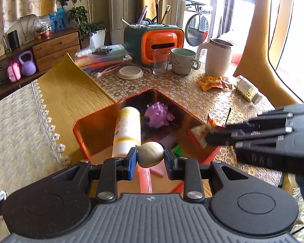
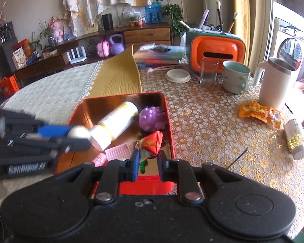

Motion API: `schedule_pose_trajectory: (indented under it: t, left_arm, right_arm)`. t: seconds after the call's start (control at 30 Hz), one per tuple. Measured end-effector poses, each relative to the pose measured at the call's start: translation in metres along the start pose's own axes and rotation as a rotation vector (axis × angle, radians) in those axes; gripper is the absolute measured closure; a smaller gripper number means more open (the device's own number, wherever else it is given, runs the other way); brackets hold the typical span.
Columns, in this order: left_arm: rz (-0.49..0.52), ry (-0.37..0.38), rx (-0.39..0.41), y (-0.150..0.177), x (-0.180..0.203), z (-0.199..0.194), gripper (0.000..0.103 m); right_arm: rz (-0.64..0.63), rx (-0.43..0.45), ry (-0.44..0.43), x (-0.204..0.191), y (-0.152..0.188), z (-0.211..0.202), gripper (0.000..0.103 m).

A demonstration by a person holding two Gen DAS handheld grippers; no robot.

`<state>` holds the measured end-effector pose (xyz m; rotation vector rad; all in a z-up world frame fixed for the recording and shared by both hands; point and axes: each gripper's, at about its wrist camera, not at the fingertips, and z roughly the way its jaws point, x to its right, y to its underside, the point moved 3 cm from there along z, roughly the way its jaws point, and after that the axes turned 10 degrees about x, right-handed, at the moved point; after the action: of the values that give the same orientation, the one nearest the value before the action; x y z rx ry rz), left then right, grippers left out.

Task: Organize rigid objects
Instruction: 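Carry the cream ball and red candy into the red tin and open both tools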

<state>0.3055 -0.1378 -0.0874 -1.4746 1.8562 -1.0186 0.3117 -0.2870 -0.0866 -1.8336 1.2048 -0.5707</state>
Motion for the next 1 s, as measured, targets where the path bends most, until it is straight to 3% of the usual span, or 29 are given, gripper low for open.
schedule_pose_trajectory:
  t: [0.2, 0.53, 1.0]
  left_arm:
    - [0.000, -0.009, -0.026, -0.016, 0.000, 0.032, 0.075]
    - [0.045, 0.015, -0.083, -0.017, 0.012, 0.075, 0.074]
    - [0.098, 0.023, -0.139, -0.010, 0.024, 0.107, 0.074]
  right_arm:
    - [-0.023, -0.024, -0.020, -0.001, 0.002, 0.010, 0.085]
    - [-0.066, -0.093, -0.041, -0.004, 0.004, 0.027, 0.085]
    - [-0.056, -0.132, -0.063, -0.007, 0.008, 0.044, 0.081]
